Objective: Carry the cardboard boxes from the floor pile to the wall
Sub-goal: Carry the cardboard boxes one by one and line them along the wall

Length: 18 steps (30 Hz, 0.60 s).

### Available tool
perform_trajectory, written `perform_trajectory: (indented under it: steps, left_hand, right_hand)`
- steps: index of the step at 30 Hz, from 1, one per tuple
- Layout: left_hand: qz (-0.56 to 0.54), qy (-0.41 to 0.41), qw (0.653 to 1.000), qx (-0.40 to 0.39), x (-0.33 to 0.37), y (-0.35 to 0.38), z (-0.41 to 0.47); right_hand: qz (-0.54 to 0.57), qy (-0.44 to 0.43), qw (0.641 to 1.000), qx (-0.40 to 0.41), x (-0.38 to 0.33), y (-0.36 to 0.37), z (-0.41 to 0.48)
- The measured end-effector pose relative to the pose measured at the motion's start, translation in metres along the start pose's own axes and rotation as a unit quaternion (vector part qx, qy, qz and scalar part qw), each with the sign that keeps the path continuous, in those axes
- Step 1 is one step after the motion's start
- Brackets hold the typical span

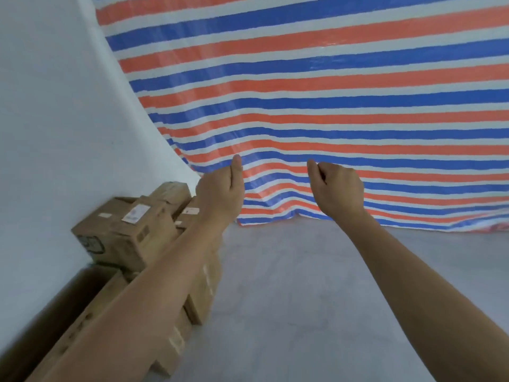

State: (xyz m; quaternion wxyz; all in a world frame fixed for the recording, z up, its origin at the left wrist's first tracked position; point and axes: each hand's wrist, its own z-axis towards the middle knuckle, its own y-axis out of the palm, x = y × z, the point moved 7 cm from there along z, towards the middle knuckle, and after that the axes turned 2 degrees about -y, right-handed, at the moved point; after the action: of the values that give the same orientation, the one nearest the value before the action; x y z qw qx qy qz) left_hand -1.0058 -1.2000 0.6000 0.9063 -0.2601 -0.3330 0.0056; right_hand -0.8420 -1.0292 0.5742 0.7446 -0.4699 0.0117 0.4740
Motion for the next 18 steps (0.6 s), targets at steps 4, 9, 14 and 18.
perform_trajectory:
  steps: [4, 9, 14, 18]
  left_hand:
    - [-0.033, 0.054, 0.997, -0.031, 0.061, 0.103, 0.016]
    - [-0.066, 0.091, 0.991, -0.074, 0.109, 0.235, 0.053]
    - [-0.174, 0.123, 0.966, -0.144, 0.185, 0.387, 0.072]
    - [-0.25, 0.199, 0.923, -0.216, 0.285, 0.484, 0.052]
  right_hand:
    - [-0.017, 0.057, 0.998, 0.03, 0.108, -0.036, 0.02]
    - [-0.048, 0.139, 0.987, 0.068, 0.223, -0.06, 0.044]
    - [-0.12, 0.221, 0.964, 0.088, 0.337, -0.115, 0.061]
    - [-0.173, 0.297, 0.925, 0.16, 0.413, -0.195, 0.045]
